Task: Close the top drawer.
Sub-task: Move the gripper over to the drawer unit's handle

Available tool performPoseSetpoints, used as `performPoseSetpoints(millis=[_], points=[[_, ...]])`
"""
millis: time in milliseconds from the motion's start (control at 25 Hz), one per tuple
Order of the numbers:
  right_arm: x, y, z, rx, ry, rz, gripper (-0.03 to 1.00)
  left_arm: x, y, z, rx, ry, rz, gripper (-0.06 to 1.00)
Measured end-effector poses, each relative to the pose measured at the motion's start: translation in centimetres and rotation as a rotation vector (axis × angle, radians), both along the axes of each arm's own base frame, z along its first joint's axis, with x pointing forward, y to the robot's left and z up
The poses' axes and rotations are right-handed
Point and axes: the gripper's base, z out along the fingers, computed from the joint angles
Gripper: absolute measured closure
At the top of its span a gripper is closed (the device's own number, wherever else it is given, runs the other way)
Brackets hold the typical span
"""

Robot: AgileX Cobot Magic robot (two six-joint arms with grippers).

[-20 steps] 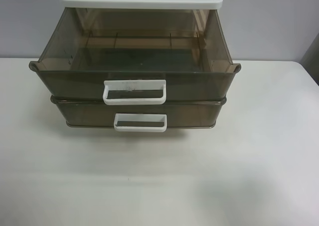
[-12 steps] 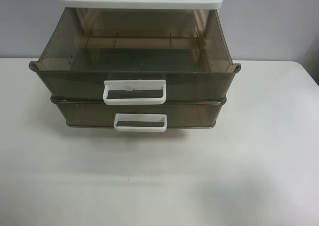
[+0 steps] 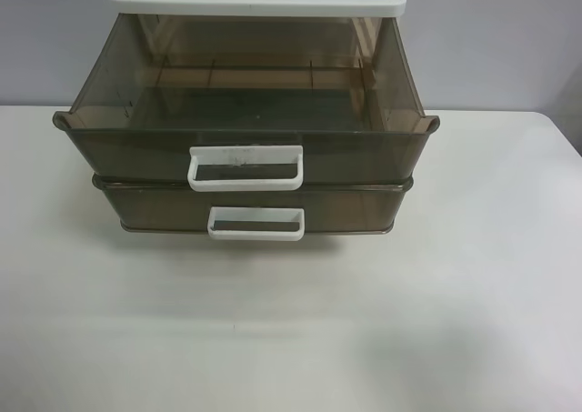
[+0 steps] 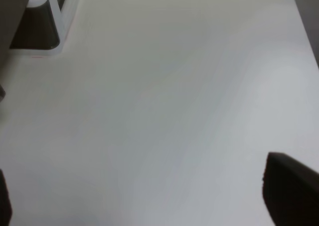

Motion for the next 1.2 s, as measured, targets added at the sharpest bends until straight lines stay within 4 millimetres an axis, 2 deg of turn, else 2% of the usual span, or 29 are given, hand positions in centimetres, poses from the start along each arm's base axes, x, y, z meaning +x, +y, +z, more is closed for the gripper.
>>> performPoseSetpoints(millis=[280,360,440,640,800,960,1080,1200], points=[[0.0,0.2,0.3,-0.030,0.006,0.064,-0.03,0.0,0.0,0.0,0.000,0.000,0.000,-0.05],[0.5,0.5,1.8,-0.046,0.017,0.128,-0.03,0.0,0.0,0.0,0.000,0.000,0.000,-0.05],[1.1,0.9,4.2,-0.046,0.015,0.196,-0.03,0.0,0.0,0.0,0.000,0.000,0.000,-0.05],[4.8,2.7,9.1,-0.029,0.093,0.390,-0.03,0.0,0.0,0.0,0.000,0.000,0.000,-0.05],[8.1,5.9,10.6,-0.056,0.212,0.597,-0.03,0.0,0.0,0.0,0.000,0.000,0.000,-0.05],[10.5,10.7,10.3,-0.148,0.341,0.783,-0.03,0.0,0.0,0.0,0.000,0.000,0.000,-0.05],[11.4,14.8,9.4,-0.226,0.415,0.902,-0.03,0.0,0.0,0.0,0.000,0.000,0.000,-0.05],[11.3,18.9,8.2,-0.299,0.473,1.015,-0.03,0.0,0.0,0.0,0.000,0.000,0.000,-0.05]])
